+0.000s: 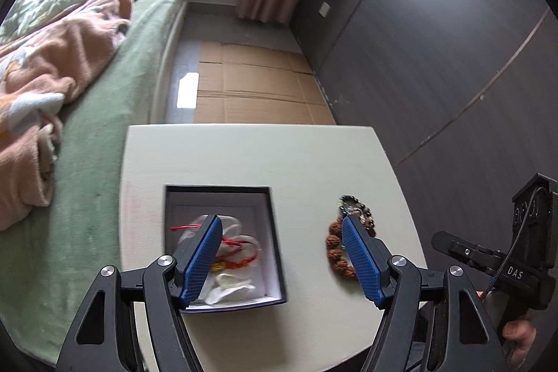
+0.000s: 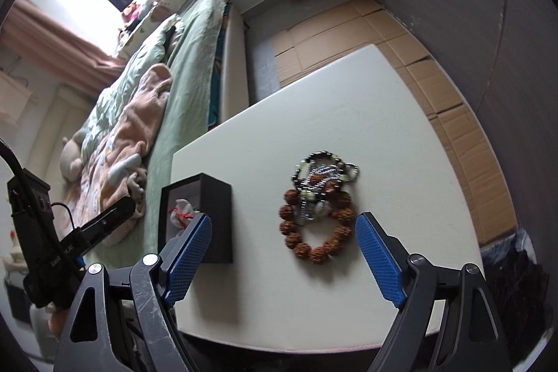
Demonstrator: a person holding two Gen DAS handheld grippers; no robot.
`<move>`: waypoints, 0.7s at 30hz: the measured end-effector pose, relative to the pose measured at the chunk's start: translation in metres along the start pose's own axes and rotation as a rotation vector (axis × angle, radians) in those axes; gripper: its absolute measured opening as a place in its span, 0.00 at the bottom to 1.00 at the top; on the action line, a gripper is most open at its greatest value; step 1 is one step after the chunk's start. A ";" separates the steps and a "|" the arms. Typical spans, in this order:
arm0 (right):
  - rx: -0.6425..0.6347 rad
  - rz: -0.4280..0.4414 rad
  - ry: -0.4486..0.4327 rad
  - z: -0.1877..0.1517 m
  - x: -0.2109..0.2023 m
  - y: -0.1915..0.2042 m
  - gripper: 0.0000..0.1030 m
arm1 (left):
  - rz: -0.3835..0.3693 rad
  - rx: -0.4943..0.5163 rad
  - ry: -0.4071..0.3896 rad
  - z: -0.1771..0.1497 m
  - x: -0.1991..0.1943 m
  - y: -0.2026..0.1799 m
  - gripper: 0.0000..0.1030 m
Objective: Organize jewelry
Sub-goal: 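Grasp the green-and-black beaded bracelet from the jewelry pile with the left tool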
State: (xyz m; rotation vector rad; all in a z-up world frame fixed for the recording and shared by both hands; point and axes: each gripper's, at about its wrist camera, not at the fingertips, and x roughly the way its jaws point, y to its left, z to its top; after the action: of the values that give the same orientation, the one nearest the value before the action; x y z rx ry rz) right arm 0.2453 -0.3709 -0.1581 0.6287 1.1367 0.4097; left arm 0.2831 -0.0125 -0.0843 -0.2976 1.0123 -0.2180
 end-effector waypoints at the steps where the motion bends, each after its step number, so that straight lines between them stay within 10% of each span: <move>1: 0.017 0.001 -0.009 -0.001 -0.002 -0.006 0.82 | -0.006 0.010 0.008 0.001 0.004 -0.006 0.70; 21: 0.185 -0.033 -0.093 -0.009 0.017 -0.082 0.77 | -0.013 0.080 0.170 0.011 0.111 -0.070 0.43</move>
State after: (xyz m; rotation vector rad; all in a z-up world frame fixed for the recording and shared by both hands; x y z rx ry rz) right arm 0.2427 -0.4211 -0.2258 0.7818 1.1023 0.2464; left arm 0.3464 -0.1118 -0.1436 -0.2150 1.1664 -0.2982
